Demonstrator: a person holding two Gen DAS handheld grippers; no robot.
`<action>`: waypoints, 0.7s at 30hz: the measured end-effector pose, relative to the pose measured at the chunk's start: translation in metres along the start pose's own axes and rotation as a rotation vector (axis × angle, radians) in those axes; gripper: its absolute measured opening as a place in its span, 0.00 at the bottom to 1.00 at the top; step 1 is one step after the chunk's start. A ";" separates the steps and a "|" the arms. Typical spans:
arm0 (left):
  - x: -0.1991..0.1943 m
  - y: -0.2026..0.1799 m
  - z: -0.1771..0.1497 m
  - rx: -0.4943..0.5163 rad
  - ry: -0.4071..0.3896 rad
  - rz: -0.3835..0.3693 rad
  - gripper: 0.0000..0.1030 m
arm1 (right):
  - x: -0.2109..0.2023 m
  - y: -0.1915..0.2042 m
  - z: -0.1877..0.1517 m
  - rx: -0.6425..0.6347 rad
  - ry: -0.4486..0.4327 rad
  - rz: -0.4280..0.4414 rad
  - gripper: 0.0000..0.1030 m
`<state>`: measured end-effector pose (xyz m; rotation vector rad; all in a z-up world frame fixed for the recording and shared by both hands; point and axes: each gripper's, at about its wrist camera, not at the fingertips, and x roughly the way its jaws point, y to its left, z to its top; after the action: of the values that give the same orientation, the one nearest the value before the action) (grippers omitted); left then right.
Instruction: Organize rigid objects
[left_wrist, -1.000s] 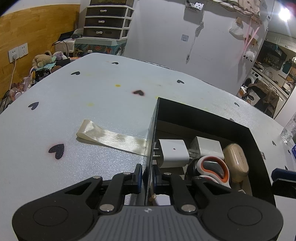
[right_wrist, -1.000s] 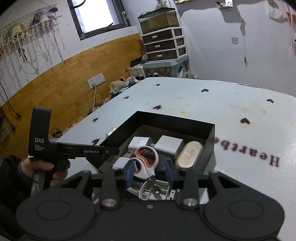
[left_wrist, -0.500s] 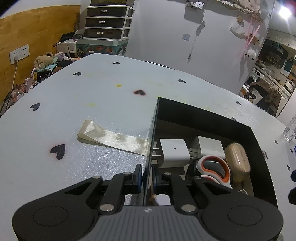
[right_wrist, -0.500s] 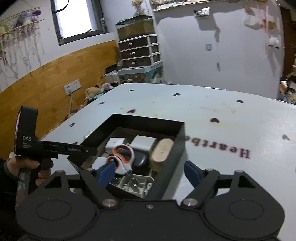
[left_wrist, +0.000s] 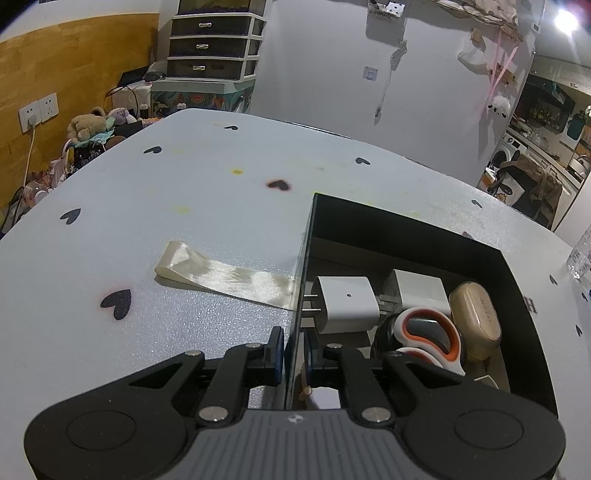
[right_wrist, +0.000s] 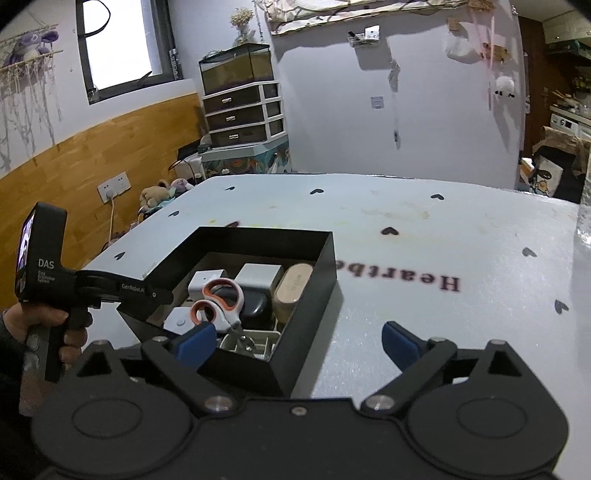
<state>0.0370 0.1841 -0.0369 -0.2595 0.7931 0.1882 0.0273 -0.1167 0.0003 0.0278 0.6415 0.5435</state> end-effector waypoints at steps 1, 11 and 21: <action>0.000 0.000 0.000 0.002 -0.001 0.000 0.11 | 0.000 0.000 -0.001 0.007 0.000 0.001 0.95; -0.016 0.001 0.005 0.010 -0.051 0.014 0.24 | -0.008 0.005 -0.006 0.014 -0.020 -0.004 0.96; -0.094 -0.015 -0.001 0.099 -0.223 -0.002 0.75 | -0.028 0.009 -0.011 0.019 -0.074 -0.027 0.96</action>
<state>-0.0245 0.1632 0.0330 -0.1429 0.5786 0.1724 -0.0020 -0.1245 0.0086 0.0566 0.5740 0.5080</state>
